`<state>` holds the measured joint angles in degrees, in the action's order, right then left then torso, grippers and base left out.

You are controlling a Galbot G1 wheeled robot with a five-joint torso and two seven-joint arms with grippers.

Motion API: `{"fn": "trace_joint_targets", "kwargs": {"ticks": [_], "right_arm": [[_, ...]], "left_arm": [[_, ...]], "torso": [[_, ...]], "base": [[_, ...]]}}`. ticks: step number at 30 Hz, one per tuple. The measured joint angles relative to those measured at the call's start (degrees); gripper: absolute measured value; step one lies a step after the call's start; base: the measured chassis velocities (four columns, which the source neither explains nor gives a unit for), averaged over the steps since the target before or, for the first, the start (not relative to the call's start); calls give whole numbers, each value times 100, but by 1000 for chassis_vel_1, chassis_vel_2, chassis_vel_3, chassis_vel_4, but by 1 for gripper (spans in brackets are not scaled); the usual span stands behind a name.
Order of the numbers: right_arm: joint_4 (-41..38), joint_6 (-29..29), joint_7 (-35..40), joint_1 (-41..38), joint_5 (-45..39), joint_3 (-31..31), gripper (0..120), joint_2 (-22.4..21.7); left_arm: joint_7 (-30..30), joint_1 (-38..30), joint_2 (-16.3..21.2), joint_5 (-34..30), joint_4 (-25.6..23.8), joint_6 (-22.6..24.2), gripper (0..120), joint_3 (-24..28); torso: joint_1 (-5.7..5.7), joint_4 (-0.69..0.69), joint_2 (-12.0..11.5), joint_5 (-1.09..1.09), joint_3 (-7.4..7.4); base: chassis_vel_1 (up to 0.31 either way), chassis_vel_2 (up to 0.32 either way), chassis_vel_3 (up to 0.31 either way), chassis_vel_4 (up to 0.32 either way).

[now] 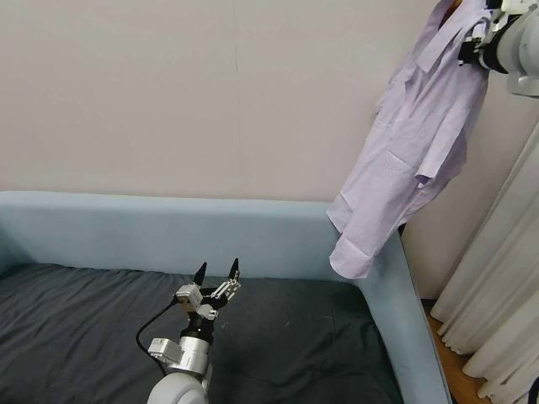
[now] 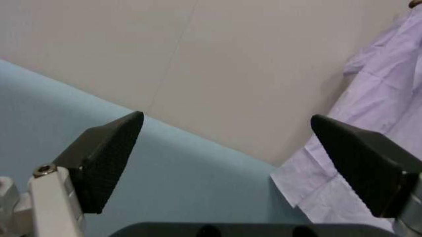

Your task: Pick up the clothes from the sofa and hang them on the clothes hanger.

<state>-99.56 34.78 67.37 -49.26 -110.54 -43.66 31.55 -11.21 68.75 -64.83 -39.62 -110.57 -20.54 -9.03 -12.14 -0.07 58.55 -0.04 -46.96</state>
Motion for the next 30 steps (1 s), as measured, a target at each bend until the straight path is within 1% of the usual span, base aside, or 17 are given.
{"fn": "trace_joint_targets", "kwargs": {"ticks": [7, 13, 16, 21, 23, 29, 30], "right_arm": [[-185, 33, 21, 159, 150, -122, 7, -366], [-196, 38, -10, 500, 375, -58, 7, -560], [-102, 34, -71, 667, 545, 5, 7, -593], [135, -13, -126, 711, 822, -13, 7, -436], [370, -54, -128, 703, 1005, -102, 7, -246], [723, -100, -151, 703, 1253, -179, 7, -22], [873, -105, -158, 703, 1313, -192, 7, 74]], "left_arm": [[-12, 24, -26, 5, -49, 7, 100, -19], [-14, 96, -52, 29, -85, 12, 100, -18], [-23, 105, -26, 29, -91, 12, 100, -60], [-35, 106, -24, 27, -92, 12, 100, -73], [-44, 106, -37, 27, -91, 12, 100, -80], [-49, 106, -28, 19, -79, 12, 100, -127], [-51, 106, -22, 16, -71, 12, 100, -142]], "torso": [[0, -1, 0, 1, 0], [0, 1, 0, 1, 0], [0, -1, 0, 2, 0], [0, 0, 0, 0, 0], [0, 2, 0, -1, 0], [0, 0, 0, -1, 0], [0, 0, 0, 0, 0]], "base": [[0, 0, 0, 0], [0, 0, 0, 0], [0, 0, 0, 0], [0, 0, 0, 0], [0, 0, 0, 0], [0, 0, 0, 0], [0, 0, 0, 0]]}}
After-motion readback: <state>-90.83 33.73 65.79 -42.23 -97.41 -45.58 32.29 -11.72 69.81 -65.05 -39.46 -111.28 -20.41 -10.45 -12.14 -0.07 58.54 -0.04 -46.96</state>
